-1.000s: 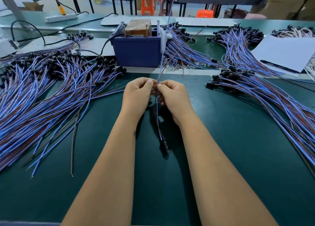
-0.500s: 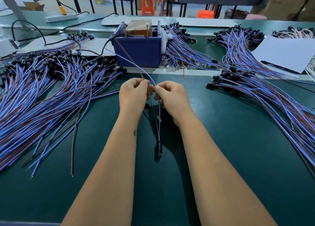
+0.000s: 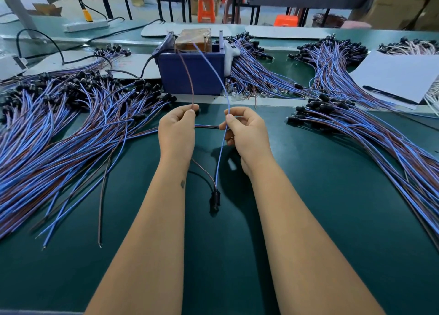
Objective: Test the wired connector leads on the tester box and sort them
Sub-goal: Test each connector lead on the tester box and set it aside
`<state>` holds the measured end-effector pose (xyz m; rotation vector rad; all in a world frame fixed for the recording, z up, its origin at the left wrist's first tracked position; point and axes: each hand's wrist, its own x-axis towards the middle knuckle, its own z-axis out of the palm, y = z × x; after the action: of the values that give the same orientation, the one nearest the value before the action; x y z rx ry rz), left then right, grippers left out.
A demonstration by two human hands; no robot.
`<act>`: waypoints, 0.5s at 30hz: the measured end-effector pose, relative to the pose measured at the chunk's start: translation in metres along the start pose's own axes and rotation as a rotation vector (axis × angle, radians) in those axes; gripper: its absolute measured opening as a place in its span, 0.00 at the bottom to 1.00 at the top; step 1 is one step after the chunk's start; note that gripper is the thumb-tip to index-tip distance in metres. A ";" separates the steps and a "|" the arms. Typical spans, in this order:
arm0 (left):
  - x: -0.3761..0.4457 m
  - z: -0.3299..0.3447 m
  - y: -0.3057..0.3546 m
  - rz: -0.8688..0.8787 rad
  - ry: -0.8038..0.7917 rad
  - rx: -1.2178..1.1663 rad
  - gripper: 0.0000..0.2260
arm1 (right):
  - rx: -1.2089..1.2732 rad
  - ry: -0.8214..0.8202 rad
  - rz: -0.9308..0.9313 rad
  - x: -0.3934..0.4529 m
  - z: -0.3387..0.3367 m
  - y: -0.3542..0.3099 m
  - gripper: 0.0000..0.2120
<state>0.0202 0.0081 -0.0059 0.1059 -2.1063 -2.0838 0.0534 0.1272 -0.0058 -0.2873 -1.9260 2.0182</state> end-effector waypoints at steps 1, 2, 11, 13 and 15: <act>0.000 0.000 0.000 -0.005 -0.006 0.012 0.10 | 0.009 0.007 0.010 0.000 0.000 0.000 0.06; -0.001 0.000 0.000 -0.010 -0.010 0.022 0.11 | 0.020 0.014 0.021 0.000 0.000 0.000 0.06; -0.003 -0.002 0.002 -0.047 -0.001 0.103 0.11 | 0.086 0.053 0.083 0.003 -0.002 -0.001 0.06; -0.003 -0.003 0.002 -0.048 -0.006 0.117 0.12 | 0.087 0.056 0.088 0.003 -0.002 -0.001 0.05; -0.003 -0.003 0.003 -0.051 -0.009 0.128 0.12 | 0.085 0.060 0.092 0.004 -0.002 -0.001 0.05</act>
<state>0.0239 0.0062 -0.0030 0.1694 -2.2638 -1.9789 0.0507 0.1303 -0.0047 -0.4181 -1.8165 2.1182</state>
